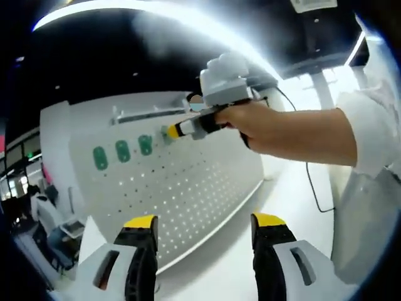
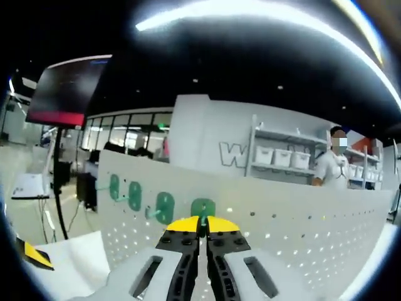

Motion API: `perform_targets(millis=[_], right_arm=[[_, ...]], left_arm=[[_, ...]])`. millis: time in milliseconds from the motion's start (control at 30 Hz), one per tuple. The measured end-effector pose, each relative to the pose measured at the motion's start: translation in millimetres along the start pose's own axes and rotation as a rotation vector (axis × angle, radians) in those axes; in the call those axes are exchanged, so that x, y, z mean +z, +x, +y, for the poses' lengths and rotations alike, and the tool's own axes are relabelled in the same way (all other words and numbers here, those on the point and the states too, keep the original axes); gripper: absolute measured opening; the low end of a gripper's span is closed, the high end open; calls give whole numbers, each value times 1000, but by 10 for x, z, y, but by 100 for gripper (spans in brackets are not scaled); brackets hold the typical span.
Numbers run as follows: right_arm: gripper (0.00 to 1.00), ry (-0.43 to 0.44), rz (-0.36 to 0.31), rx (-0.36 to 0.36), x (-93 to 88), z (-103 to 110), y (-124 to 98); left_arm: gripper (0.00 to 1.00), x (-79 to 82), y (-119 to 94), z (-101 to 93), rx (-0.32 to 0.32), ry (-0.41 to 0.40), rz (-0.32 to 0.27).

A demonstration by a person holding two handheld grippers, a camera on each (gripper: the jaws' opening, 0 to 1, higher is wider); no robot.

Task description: Insert the hook assembly into the mounting plate slot until the hook locks in place.

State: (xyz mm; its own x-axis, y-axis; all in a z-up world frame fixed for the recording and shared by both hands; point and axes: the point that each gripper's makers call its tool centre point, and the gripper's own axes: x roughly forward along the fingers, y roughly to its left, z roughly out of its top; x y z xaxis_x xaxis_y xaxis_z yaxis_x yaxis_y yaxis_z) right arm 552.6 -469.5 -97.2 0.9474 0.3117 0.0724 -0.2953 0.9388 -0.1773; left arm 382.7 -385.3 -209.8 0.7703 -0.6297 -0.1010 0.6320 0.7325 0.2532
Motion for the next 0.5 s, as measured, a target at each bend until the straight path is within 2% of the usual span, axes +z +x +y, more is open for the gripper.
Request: perform_targets(millis=[500], right_arm=[[0,2,12,-36,-54,-19,64]], left_arm=[[59,-36,6,35,0,-7,7]])
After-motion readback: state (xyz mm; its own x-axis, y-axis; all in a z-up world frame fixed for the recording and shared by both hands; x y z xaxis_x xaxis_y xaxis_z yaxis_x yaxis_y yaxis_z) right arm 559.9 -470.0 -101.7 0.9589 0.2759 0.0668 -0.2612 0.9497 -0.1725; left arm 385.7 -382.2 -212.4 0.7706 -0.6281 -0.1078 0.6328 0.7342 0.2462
